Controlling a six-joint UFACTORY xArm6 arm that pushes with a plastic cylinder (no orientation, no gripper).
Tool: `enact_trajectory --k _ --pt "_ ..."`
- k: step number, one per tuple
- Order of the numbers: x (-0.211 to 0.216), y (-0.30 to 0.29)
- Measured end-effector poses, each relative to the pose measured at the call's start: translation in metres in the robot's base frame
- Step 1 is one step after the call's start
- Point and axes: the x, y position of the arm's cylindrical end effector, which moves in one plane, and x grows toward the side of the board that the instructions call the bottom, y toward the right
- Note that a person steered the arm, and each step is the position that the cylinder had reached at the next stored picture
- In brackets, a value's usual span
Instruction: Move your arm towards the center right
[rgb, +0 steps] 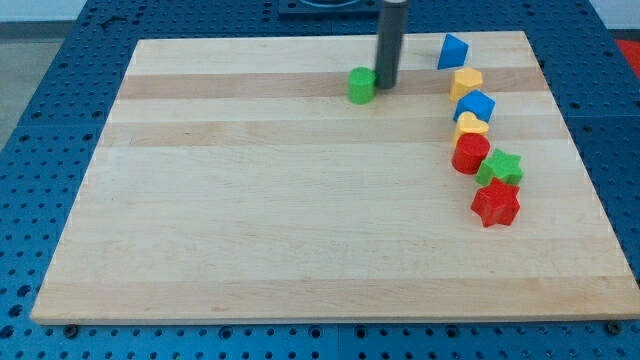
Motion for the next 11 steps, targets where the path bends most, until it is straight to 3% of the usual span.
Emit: enact_trajectory --k 3,4,6,7,8,9,11 --pt "0.014 -0.142" --pt "-0.010 -0.119" --pt "-0.049 -0.009" --pt "-0.049 -0.006" --pt "-0.079 -0.006" --pt "-0.109 0.017" --pt "-0.111 0.089"
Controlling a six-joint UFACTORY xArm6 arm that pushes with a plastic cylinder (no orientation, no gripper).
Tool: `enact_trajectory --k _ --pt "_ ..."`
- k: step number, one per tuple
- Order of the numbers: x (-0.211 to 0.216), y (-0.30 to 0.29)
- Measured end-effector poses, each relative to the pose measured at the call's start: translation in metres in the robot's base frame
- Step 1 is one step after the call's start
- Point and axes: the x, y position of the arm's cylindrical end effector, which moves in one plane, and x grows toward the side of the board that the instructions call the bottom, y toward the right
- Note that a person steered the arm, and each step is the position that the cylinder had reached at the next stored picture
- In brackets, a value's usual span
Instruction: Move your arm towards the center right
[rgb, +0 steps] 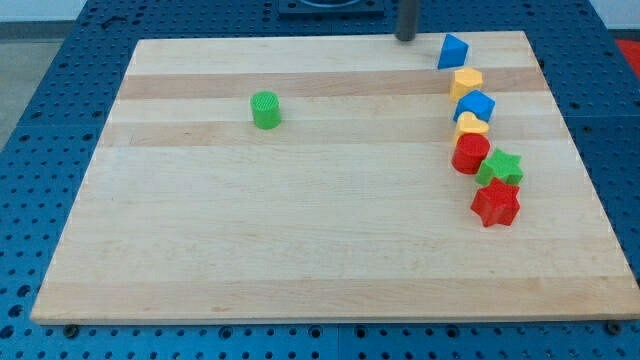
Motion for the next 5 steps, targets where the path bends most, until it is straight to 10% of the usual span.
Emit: enact_trajectory --k 2,5 --pt "0.011 0.186" --pt "0.151 0.206"
